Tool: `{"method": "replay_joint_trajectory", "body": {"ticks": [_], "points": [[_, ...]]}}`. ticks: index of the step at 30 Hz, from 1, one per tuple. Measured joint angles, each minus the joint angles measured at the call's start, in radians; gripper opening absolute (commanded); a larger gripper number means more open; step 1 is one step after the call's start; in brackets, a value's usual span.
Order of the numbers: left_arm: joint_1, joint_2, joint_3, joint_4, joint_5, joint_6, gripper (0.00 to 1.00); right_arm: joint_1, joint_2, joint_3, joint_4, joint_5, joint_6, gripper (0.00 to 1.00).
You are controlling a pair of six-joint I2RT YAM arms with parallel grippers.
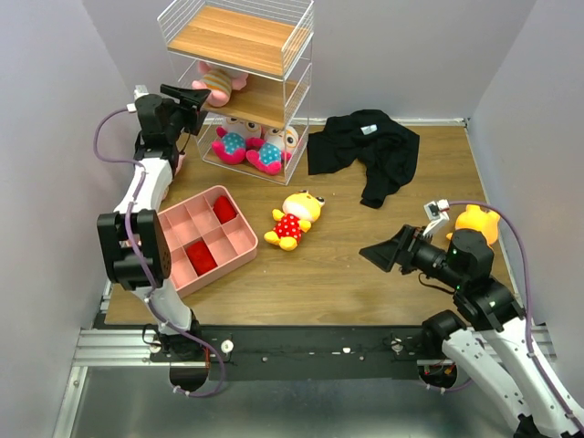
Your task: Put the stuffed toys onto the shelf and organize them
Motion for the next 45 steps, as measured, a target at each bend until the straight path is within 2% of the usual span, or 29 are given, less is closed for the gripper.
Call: {"method": "replay_joint_trajectory", "body": {"ticks": [9,14,19,24,30,39,44,45], "points": [[0.055,-0.164,-0.117,-0.098,-0.026,0.046,0.81,0.0,-0.073,0.01,-0.039,0.007,-0.001,1.0],[0.11,-0.266,-0.203,-0.214,-0.126,0.094,0.8,0.0,-0.101,0.01,-0.05,0.008,-0.002,1.0],[0.146,-0.264,-0.204,-0.353,-0.258,0.148,0.8,0.0,-0.104,0.01,-0.053,0.013,-0.005,1.0],[0.167,-0.153,-0.132,-0.488,-0.363,0.219,0.76,0.0,-0.103,0.01,-0.053,0.018,-0.013,1.0],[0.169,0.006,-0.044,-0.595,-0.423,0.279,0.76,0.0,-0.098,0.009,-0.053,0.027,-0.024,1.0],[0.169,0.15,0.131,-0.656,-0.478,0.313,0.75,0.0,-0.07,-0.006,-0.047,0.047,-0.049,1.0],[0.169,0.243,0.219,-0.66,-0.478,0.327,0.69,0.0,-0.06,-0.013,-0.047,0.062,-0.062,1.0],[0.169,0.266,0.225,-0.659,-0.477,0.327,0.64,0.0,-0.057,-0.014,-0.047,0.063,-0.064,1.0]]}}
